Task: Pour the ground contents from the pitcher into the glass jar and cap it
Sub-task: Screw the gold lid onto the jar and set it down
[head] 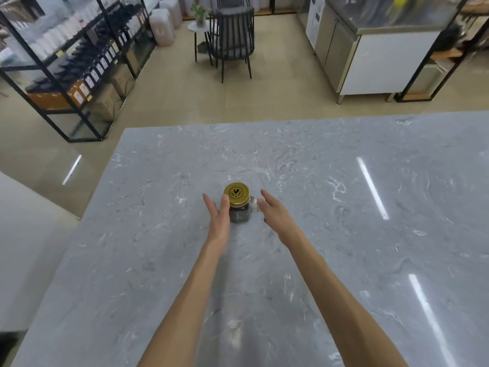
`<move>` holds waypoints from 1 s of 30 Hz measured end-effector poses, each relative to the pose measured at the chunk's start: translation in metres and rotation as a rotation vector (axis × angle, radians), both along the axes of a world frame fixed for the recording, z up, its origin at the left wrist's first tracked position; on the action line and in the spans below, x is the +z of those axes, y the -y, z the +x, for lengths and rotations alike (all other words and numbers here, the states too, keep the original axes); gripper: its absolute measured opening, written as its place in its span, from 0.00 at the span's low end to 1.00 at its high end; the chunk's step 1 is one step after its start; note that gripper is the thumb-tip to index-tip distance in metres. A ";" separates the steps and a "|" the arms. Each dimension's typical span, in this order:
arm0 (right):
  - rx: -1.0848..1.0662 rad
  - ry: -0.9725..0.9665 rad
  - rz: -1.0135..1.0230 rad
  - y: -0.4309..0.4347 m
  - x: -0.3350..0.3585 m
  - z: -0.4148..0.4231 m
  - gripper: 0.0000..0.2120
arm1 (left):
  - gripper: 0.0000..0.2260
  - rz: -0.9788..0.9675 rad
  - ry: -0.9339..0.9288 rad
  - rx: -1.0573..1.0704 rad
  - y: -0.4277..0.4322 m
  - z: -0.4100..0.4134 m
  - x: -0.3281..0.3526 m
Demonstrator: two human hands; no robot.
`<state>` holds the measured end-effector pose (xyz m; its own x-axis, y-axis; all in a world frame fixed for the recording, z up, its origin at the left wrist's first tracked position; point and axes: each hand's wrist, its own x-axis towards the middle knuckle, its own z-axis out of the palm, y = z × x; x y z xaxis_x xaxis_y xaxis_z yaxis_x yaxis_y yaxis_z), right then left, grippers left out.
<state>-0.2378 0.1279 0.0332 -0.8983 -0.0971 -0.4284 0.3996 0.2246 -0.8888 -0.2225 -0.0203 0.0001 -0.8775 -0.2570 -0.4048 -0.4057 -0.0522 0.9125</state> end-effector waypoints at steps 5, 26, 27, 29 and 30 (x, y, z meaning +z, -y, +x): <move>-0.169 -0.148 -0.016 -0.097 0.004 0.086 0.15 | 0.21 -0.131 -0.038 0.104 -0.040 0.071 -0.004; -0.419 0.011 -0.176 -0.156 -0.049 0.207 0.13 | 0.17 0.089 0.067 -0.363 -0.134 0.161 -0.047; -0.415 -0.001 -0.176 -0.154 -0.050 0.197 0.13 | 0.17 0.087 0.064 -0.353 -0.133 0.152 -0.047; -0.399 -0.017 -0.167 -0.150 -0.052 0.174 0.12 | 0.18 0.076 0.060 -0.337 -0.130 0.128 -0.044; -0.396 -0.021 -0.166 -0.148 -0.053 0.159 0.12 | 0.19 0.064 0.055 -0.336 -0.128 0.115 -0.042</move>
